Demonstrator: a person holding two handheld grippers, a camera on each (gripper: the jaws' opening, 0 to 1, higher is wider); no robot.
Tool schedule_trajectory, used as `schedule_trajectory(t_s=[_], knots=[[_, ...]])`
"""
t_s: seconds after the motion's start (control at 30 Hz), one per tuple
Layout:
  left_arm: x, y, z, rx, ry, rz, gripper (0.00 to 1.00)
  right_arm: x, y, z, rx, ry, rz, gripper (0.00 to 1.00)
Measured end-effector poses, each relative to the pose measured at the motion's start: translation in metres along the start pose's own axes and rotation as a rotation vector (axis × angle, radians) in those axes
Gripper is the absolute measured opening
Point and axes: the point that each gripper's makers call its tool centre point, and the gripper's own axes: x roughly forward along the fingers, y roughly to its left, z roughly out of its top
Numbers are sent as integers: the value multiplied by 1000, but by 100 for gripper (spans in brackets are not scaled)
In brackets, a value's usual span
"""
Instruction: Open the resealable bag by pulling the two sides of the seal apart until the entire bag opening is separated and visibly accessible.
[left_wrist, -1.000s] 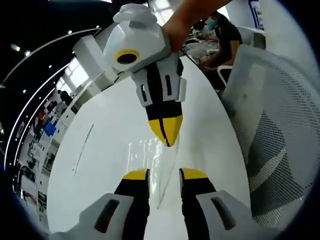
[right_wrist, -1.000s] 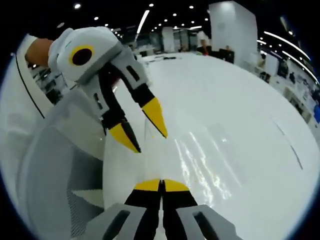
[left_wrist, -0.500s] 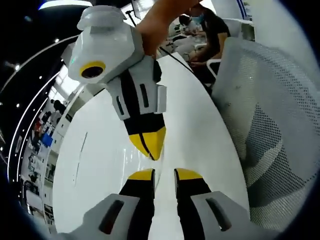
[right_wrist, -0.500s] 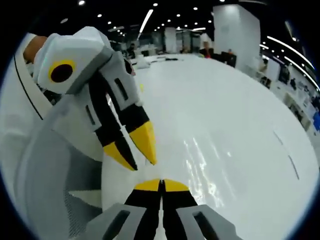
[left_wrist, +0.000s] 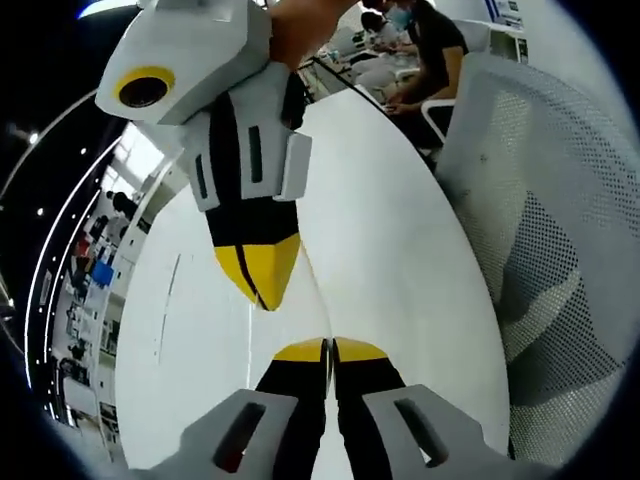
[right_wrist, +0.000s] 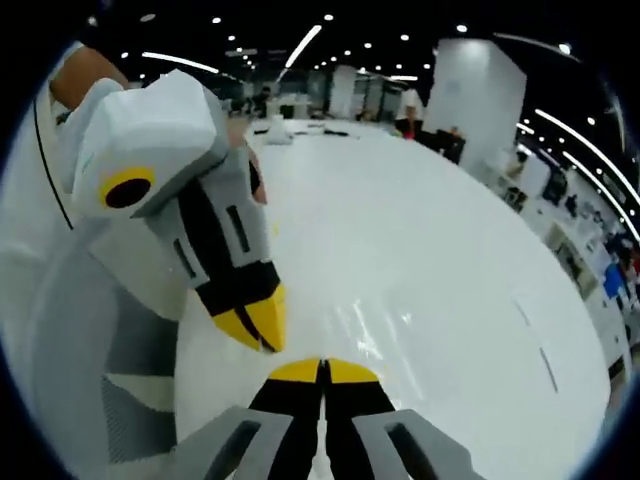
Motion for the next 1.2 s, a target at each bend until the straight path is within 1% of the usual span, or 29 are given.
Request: schedule_trajectory(t_s=[0.07,0.17,0.23,0.3,0.37,0.43,0.6,0.7,0.77,0.8,0.9,0.97,1.07,1.13,1.2], knots=[[0,0,2,22,4,0,0,-2,-5,3,-15,-6,-29,0],[1,1,4,26,15,-5,0,-11,-23,11,-132,-23,-156,0],[1,2,4,20,18,-4,0,-15,-27,15,-123,-43,-190,0],[1,4,4,18,27,-5,0,-19,-32,20,-169,-54,-234,0],[1,7,6,7,27,1,0,-23,-33,25,-192,-70,-257,0],[1,10,6,-9,33,6,0,-28,-37,32,-236,-85,-294,0],[3,9,5,-7,41,-1,0,-39,-47,43,-239,-110,-361,0],[5,10,5,-12,43,0,0,-41,-50,45,-226,-113,-370,0],[6,10,6,-38,43,-9,0,-42,-51,45,-231,-114,-380,0],[6,10,6,-39,41,-9,0,-42,-51,45,-229,-112,-381,0],[6,9,5,-24,48,-9,0,-42,-50,46,-230,-117,-381,0],[6,10,3,-28,51,-10,0,-41,-50,44,-231,-113,-381,0],[6,9,-3,-26,62,-13,0,-38,-49,41,-198,-110,-367,0],[6,10,-6,-2,74,-5,0,-36,-49,38,-197,-103,-365,0],[5,11,-7,4,80,1,0,-34,-47,36,-191,-101,-358,0]])
